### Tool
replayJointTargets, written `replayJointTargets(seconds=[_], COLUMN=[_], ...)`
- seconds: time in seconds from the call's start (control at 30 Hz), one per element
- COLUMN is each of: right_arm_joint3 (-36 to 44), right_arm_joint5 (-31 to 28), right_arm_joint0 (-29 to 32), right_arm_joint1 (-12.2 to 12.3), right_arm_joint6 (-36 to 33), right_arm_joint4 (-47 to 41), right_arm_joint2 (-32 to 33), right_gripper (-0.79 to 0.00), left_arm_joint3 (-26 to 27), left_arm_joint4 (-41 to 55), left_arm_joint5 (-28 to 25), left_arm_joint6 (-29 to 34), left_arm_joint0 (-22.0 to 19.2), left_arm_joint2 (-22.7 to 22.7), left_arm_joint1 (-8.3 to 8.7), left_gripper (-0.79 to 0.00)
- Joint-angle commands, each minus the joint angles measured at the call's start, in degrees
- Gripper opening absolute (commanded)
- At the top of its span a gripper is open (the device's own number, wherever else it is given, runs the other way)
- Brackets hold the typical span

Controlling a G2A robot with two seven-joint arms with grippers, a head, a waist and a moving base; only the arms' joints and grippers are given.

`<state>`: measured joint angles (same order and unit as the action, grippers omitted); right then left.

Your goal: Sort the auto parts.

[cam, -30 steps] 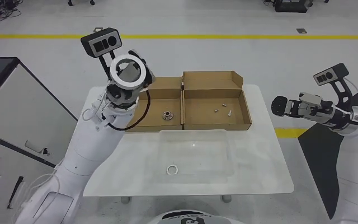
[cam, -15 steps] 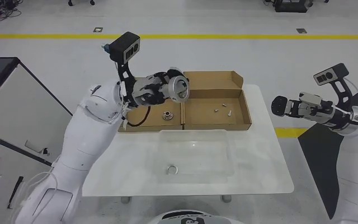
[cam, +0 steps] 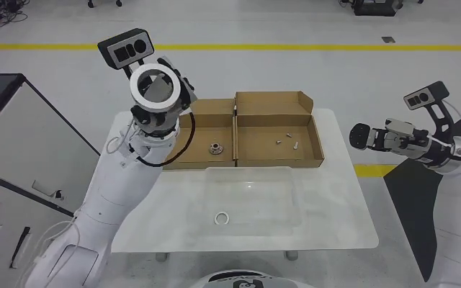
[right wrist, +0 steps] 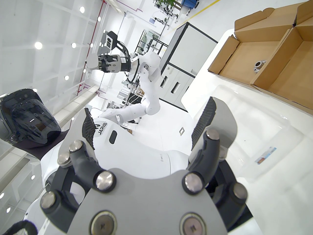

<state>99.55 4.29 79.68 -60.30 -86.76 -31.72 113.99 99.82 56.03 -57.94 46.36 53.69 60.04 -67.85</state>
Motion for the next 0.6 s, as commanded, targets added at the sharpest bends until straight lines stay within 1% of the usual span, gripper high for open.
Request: replayJointTargets(seconds=[0.0, 0.1, 0.23, 0.4, 0.5, 0.57], right_arm_joint3=[0.0, 0.0, 0.0, 0.0, 0.0, 0.0], right_arm_joint5=[0.0, 0.0, 0.0, 0.0, 0.0, 0.0], right_arm_joint0=[0.0, 0.0, 0.0, 0.0, 0.0, 0.0], right_arm_joint1=[0.0, 0.0, 0.0, 0.0, 0.0, 0.0], right_arm_joint6=[0.0, 0.0, 0.0, 0.0, 0.0, 0.0], right_arm_joint4=[0.0, 0.0, 0.0, 0.0, 0.0, 0.0], right_arm_joint2=[0.0, 0.0, 0.0, 0.0, 0.0, 0.0], right_gripper=[0.000, 0.000, 0.000, 0.000, 0.000, 0.000], left_arm_joint3=[-0.3, -1.3, -3.0, -3.9, -3.8, -3.5], left_arm_joint4=[-0.8, -3.3, -9.6, -16.6, -18.2, -16.8], left_arm_joint5=[0.5, 0.8, 1.1, 1.8, 1.4, 1.1], left_arm_joint6=[0.4, 0.8, 1.1, 1.8, 1.4, 0.7], left_arm_joint0=[-0.2, -0.3, -0.3, -0.4, -0.2, 0.0], left_arm_joint2=[0.3, 0.9, 1.7, 2.0, 2.0, 1.7], left_arm_joint1=[0.03, 0.11, 0.34, 0.56, 0.50, 0.36], left_gripper=[-0.785, -0.785, -0.785, -0.785, -0.785, -0.785])
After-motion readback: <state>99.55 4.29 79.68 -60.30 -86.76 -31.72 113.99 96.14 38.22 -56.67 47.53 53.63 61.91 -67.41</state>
